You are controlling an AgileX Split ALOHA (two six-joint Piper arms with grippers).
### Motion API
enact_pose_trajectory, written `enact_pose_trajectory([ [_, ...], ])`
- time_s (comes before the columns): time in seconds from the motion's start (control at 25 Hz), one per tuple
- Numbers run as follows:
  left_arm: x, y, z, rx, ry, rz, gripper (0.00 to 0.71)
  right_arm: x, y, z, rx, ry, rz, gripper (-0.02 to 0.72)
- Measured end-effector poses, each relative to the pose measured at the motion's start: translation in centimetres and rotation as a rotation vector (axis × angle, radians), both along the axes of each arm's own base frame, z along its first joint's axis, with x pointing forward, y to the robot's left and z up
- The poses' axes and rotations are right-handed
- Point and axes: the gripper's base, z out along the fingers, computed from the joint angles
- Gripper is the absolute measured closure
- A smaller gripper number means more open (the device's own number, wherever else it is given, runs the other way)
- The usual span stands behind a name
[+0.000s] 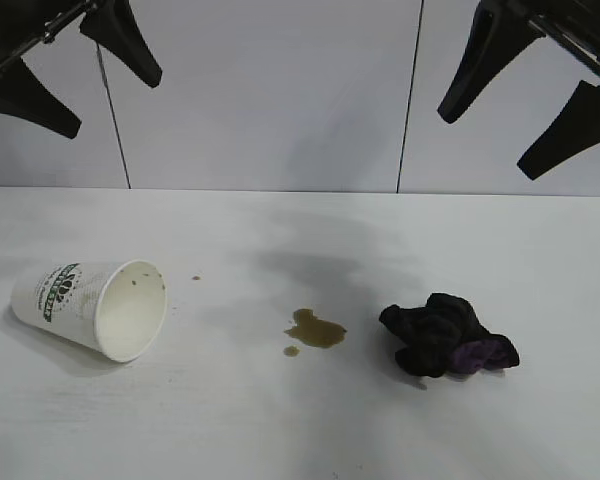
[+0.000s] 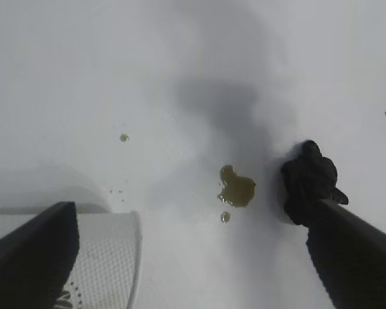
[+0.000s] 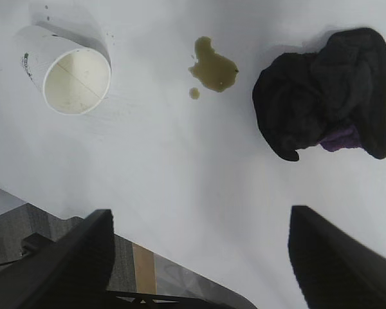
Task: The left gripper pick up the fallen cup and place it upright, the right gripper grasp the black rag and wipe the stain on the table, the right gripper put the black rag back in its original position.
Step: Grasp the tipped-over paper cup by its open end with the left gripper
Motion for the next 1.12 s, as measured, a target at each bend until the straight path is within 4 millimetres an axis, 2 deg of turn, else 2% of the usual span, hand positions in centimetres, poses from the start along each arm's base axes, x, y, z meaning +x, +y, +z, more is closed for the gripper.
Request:
enact_pose_trajectory([
  [0.12, -1.8, -3.0, 0.0, 0.105, -0.102, -0.32, 0.014, 0.0, 0.0, 0.0, 0.0, -0.004, -0.003, 0.188],
  [0.28, -4.4, -6.8, -1.1, 0.37, -0.243, -0.727, 0.014, 0.1, 0.0, 0.0, -0.001, -0.008, -0.005, 0.188],
  [0.4, -5.8, -8.8, -1.7, 0.585, -0.328, -0.908, 0.014, 0.1, 0.0, 0.0, -0.001, -0.01, -0.006, 0.188],
  [0.48, -5.9, -9.4, -2.0, 0.709, -0.388, -0.955, 0.014, 0.1, 0.0, 0.0, -0.001, -0.011, -0.006, 0.188],
  [0.6, -5.8, -9.6, -3.2, 0.772, -0.441, -0.969, 0.014, 0.1, 0.0, 0.0, -0.001, -0.012, -0.007, 0.188],
  [0.84, -6.4, -8.2, -6.9, 0.9, -0.419, -1.101, 0.014, 0.1, 0.0, 0.0, -0.004, -0.023, 0.009, 0.188],
  [1.12, -7.0, -7.3, -9.6, 0.954, -0.448, -1.206, 0.014, 0.1, 0.0, 0.0, -0.006, -0.03, 0.02, 0.188],
])
